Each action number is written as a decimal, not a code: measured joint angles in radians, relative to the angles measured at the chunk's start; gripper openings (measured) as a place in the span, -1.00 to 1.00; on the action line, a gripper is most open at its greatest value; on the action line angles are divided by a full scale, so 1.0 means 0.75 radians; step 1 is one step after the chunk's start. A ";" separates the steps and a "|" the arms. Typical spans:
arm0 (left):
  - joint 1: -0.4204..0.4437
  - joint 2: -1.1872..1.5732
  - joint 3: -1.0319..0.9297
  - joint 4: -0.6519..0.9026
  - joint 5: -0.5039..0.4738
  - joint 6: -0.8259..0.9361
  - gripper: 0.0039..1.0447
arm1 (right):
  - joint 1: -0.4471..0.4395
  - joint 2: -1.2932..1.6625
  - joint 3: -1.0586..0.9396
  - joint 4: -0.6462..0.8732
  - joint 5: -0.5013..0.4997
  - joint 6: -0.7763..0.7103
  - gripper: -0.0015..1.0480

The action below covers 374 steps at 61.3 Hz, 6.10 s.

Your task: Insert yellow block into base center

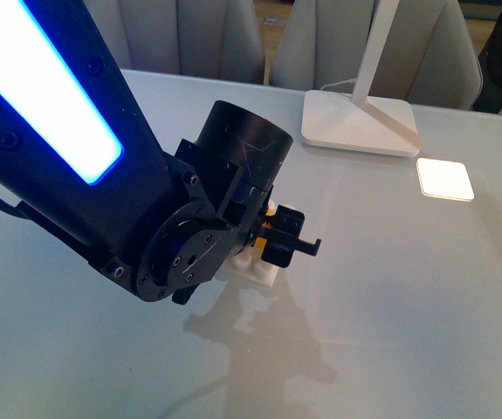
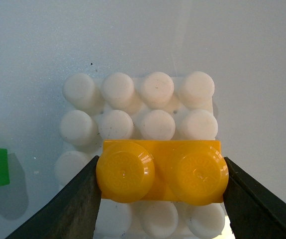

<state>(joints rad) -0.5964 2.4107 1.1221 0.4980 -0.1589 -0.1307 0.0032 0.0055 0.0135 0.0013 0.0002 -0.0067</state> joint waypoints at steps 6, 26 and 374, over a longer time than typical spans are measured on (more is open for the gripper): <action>0.011 0.001 -0.001 0.007 0.004 0.009 0.17 | 0.000 0.000 0.000 0.000 0.000 0.000 0.83; 0.029 0.001 -0.030 0.036 0.013 0.035 0.17 | 0.000 0.000 0.000 0.000 0.000 0.000 0.83; 0.793 -2.862 -1.480 -0.311 0.212 0.160 -0.95 | 0.000 -0.001 0.000 -0.001 0.000 0.000 0.83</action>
<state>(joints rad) -0.0017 0.2646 0.0124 0.2646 -0.0002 -0.0109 0.0032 0.0048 0.0135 0.0006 0.0002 -0.0067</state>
